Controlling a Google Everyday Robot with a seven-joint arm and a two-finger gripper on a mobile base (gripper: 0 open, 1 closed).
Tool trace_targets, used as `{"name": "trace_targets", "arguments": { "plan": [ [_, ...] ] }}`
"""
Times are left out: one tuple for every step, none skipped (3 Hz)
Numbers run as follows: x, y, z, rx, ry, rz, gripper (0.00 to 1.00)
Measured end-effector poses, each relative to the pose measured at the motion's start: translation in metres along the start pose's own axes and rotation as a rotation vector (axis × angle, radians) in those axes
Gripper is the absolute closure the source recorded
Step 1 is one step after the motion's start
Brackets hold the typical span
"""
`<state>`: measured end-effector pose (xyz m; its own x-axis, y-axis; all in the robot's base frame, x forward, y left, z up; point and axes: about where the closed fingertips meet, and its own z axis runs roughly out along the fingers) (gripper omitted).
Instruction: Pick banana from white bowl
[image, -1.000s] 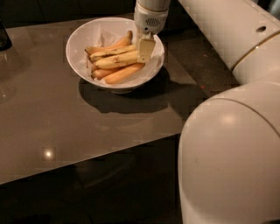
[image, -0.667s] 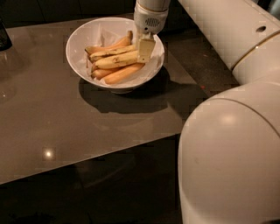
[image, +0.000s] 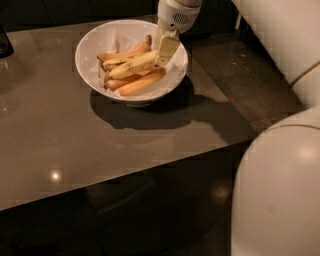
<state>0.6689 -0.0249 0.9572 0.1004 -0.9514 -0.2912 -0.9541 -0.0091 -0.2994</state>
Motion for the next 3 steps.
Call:
{"name": "trace_targets", "arguments": {
  "plan": [
    [-0.006, 0.008, -0.034, 0.071, -0.082, -0.008, 1.00],
    [-0.006, 0.009, -0.035, 0.072, -0.083, -0.008, 1.00],
    [-0.019, 0.008, -0.051, 0.120, -0.113, -0.046, 1.00]
  ]
}}
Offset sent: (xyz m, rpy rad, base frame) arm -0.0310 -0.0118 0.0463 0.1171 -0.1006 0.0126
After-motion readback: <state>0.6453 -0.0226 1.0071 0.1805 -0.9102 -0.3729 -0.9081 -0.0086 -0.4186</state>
